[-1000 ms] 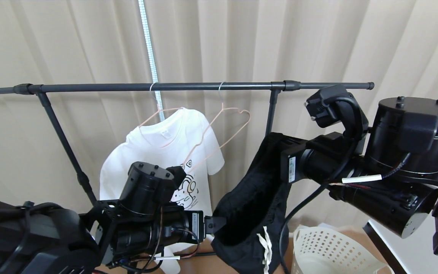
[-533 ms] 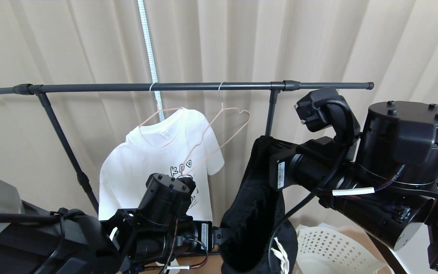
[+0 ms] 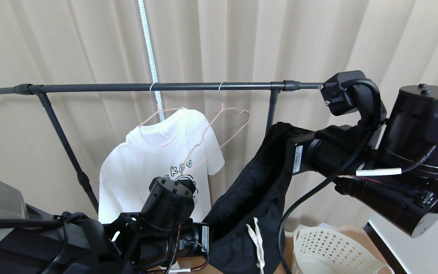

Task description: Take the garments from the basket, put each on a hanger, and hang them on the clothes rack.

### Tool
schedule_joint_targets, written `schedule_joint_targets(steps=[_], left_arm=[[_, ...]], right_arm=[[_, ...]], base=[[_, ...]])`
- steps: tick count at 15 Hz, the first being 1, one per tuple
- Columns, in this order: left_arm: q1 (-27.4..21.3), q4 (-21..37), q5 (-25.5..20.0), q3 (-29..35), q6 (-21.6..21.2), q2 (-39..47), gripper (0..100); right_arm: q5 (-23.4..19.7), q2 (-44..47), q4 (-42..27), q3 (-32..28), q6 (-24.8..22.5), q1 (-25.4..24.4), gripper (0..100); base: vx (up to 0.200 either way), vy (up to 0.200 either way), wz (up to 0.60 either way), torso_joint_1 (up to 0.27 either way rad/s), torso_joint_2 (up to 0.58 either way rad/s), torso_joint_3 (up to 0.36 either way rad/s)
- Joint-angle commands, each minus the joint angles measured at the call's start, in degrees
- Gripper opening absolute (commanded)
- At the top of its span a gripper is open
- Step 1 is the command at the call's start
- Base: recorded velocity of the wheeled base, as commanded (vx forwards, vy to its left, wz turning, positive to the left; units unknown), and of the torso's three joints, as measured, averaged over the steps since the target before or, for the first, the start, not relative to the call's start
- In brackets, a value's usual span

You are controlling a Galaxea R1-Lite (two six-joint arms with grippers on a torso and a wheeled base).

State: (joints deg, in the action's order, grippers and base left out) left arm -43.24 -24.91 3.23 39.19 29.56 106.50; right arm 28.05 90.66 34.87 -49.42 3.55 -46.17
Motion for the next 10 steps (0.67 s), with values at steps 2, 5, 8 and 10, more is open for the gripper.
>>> schedule_joint_targets(steps=[2,5,8,10], left_arm=[[0.4,0.2,5.1,0.4,-1.6,-3.0,0],[2.3,1.8,8.7,3.3,-8.1,-7.4,0],[2.1,17.5,15.8,13.5,-11.7,-8.1,0],[1.7,24.5,16.8,18.8,-11.7,-8.1,0]], right_arm=[[0.1,-0.9,-0.7,-0.6,-1.4,4.9,0],[0.1,-0.9,-2.0,1.3,-5.2,5.0,0],[-0.1,-3.1,-12.8,2.5,-9.6,5.0,0],[-0.5,-5.2,-20.5,2.1,-10.5,5.0,0]], base=[[0.0,0.0,0.0,0.0,0.0,0.0],[0.0,0.0,0.0,0.0,0.0,0.0],[0.0,0.0,0.0,0.0,0.0,0.0],[0.0,0.0,0.0,0.0,0.0,0.0]])
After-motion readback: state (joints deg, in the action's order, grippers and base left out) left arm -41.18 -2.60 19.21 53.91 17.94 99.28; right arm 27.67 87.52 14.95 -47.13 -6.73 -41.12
